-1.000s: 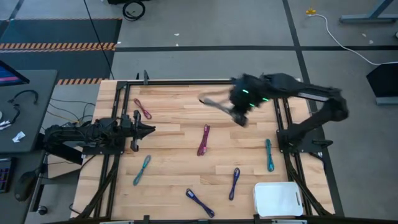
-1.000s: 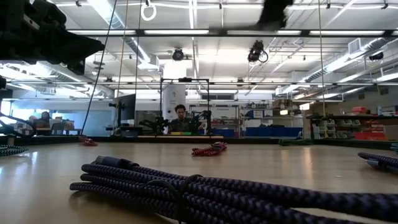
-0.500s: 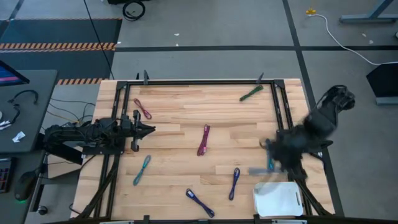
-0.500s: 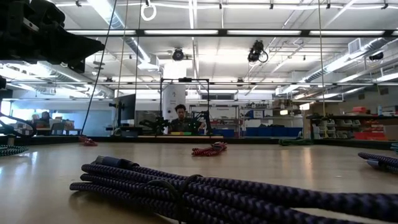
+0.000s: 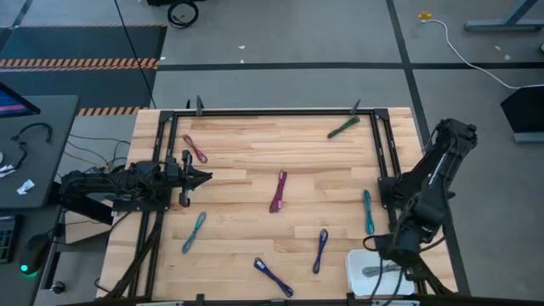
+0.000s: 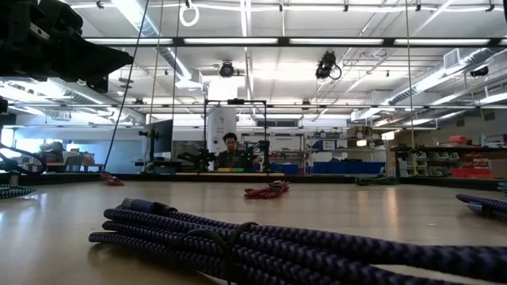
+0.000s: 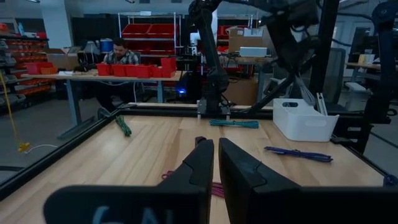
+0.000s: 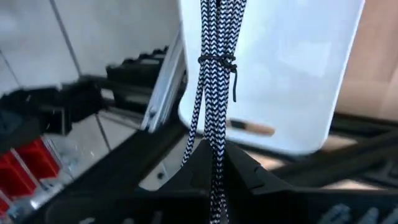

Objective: Pick and place USB-C Cables
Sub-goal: Put the white and black USB cable into the white bin

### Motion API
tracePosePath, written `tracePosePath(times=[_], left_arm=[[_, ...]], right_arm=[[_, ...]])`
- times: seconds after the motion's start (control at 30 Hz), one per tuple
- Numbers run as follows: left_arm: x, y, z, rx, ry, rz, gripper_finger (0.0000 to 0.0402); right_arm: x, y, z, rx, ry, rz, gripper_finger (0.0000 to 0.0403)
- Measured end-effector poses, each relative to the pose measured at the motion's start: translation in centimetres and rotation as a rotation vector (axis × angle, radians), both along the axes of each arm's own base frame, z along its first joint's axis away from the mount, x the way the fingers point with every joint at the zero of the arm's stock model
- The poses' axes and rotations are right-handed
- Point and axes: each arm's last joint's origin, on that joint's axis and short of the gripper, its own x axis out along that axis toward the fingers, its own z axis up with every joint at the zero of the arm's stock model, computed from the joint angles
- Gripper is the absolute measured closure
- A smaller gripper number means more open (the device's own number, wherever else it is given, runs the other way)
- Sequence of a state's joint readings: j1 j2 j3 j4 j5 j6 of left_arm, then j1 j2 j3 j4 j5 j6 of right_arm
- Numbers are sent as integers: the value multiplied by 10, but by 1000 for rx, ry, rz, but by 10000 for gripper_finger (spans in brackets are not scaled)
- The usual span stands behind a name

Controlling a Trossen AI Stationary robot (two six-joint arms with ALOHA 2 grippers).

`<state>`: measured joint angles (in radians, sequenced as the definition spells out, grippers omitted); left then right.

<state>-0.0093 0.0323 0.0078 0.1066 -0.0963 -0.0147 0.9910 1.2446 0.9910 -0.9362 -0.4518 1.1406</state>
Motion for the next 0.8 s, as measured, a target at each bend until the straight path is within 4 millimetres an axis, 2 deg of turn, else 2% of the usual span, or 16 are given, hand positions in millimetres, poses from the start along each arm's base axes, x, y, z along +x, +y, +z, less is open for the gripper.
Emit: tracePosePath(times=[0.23,0.47,0.63,0.8], left_arm=[[0,0,0,-6,-1,-1,365],[0,0,0,-60,-6,-5,371],[0,0,0,-85,-8,-7,366],[0,0,0,-136,-13,-12,363]], right_arm=[[6,-10,-40,-74,-36,-101,384],[8,-13,-68,-38,-95,-121,375],[7,-17,-81,-73,-118,-138,341],[7,-17,-82,-83,-139,-152,286]])
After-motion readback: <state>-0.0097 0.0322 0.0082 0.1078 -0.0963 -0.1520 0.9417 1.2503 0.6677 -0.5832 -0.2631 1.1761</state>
